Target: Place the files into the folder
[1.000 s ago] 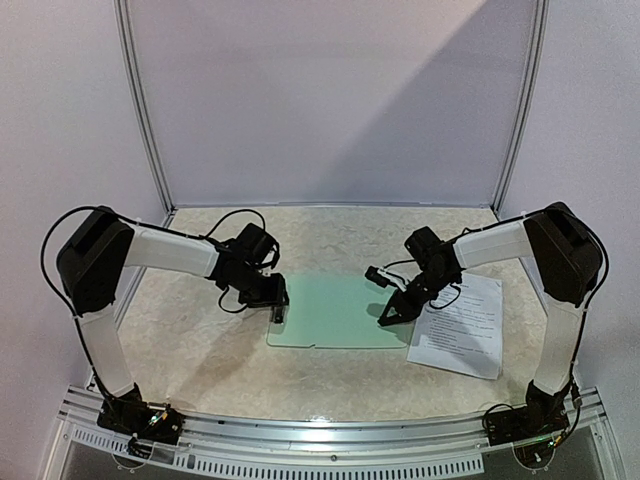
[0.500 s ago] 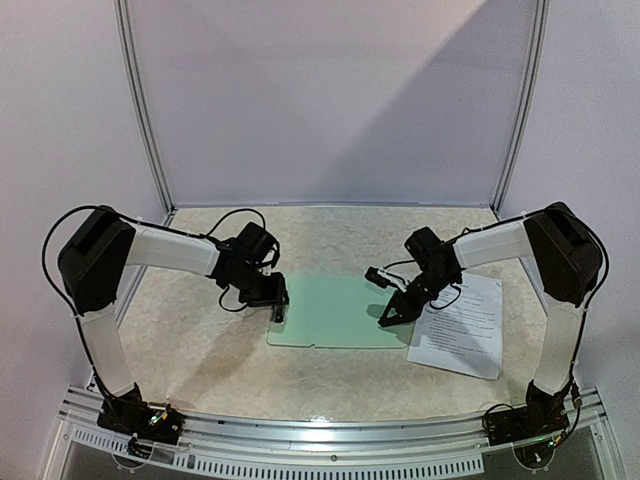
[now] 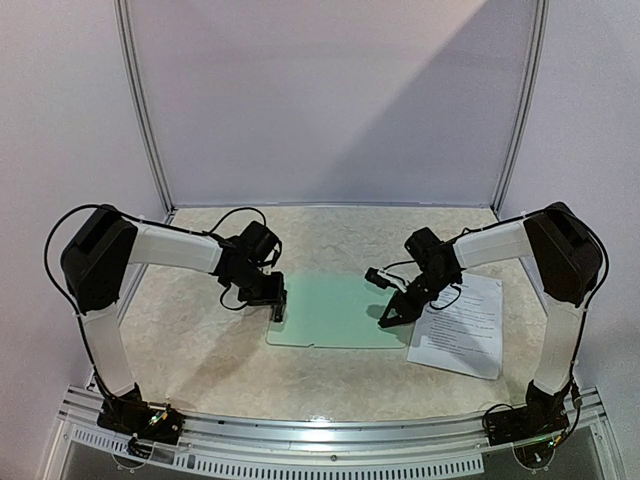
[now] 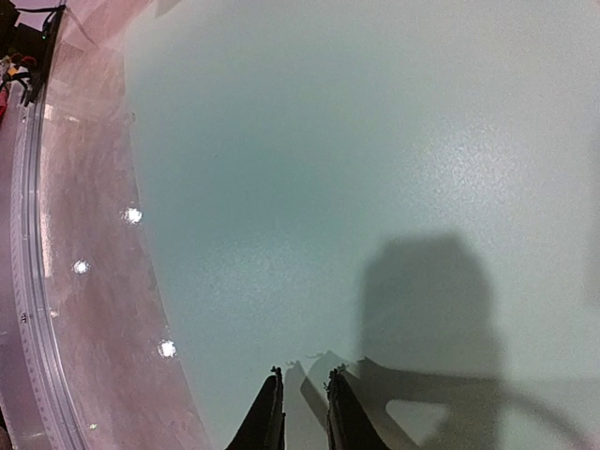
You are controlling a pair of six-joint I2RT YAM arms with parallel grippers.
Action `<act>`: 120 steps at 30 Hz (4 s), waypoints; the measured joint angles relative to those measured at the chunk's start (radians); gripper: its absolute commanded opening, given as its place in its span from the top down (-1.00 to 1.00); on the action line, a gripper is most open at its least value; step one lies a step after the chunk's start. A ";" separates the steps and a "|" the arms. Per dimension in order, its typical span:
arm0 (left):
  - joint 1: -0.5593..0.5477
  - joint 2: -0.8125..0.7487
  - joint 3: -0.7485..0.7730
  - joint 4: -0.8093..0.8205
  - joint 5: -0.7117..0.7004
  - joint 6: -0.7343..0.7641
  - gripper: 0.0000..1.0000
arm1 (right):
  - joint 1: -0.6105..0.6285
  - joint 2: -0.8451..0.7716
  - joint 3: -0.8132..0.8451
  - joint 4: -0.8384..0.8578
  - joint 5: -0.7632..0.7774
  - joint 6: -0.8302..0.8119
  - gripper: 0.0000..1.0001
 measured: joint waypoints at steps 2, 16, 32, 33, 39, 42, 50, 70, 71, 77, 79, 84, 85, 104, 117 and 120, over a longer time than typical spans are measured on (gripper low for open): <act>-0.004 0.001 0.001 0.000 0.000 0.000 0.22 | 0.000 0.000 0.000 0.000 0.000 0.000 0.67; -0.034 0.022 0.037 -0.039 -0.053 0.000 0.20 | 0.000 0.000 0.000 -0.007 -0.002 -0.006 0.67; -0.066 0.052 0.084 -0.095 -0.127 -0.013 0.78 | 0.000 0.000 0.000 -0.021 -0.010 -0.015 0.66; -0.066 0.052 0.084 -0.092 -0.126 -0.018 0.91 | 0.000 0.000 0.000 -0.024 -0.011 -0.015 0.66; -0.066 0.049 0.070 -0.070 -0.119 -0.027 1.00 | 0.000 -0.002 0.002 -0.033 -0.012 -0.019 0.63; -0.066 0.044 0.060 -0.053 -0.117 -0.034 1.00 | 0.000 -0.017 0.003 -0.055 0.002 -0.021 0.61; -0.059 0.030 0.028 0.000 -0.085 -0.037 1.00 | -0.023 -0.142 0.023 -0.134 0.010 -0.040 0.59; -0.050 0.016 -0.008 0.061 -0.051 -0.045 0.38 | -0.032 -0.148 -0.029 -0.098 0.009 0.010 0.60; -0.049 0.017 -0.008 0.063 -0.046 -0.045 0.31 | -0.030 -0.127 -0.029 -0.092 0.021 0.013 0.60; -0.050 0.016 -0.008 0.072 -0.005 -0.027 0.14 | -0.019 -0.046 -0.024 -0.082 0.055 0.019 0.60; -0.047 0.016 -0.007 0.071 0.003 -0.017 0.15 | -0.019 -0.045 -0.021 -0.076 0.059 0.019 0.60; -0.030 0.019 0.006 0.050 0.031 0.008 0.17 | -0.019 -0.039 -0.018 -0.067 0.060 0.016 0.60; -0.029 0.022 0.011 0.042 0.031 0.012 0.16 | -0.019 -0.039 -0.017 -0.065 0.060 0.016 0.60; -0.086 0.061 0.094 -0.109 -0.120 0.023 0.20 | -0.019 -0.035 -0.015 -0.055 0.060 -0.004 0.60; -0.097 0.064 0.103 -0.137 -0.126 0.020 0.82 | -0.019 -0.035 -0.015 -0.053 0.060 -0.011 0.60; -0.097 0.062 0.108 -0.143 -0.130 0.004 1.00 | -0.018 -0.035 -0.015 -0.055 0.060 -0.014 0.60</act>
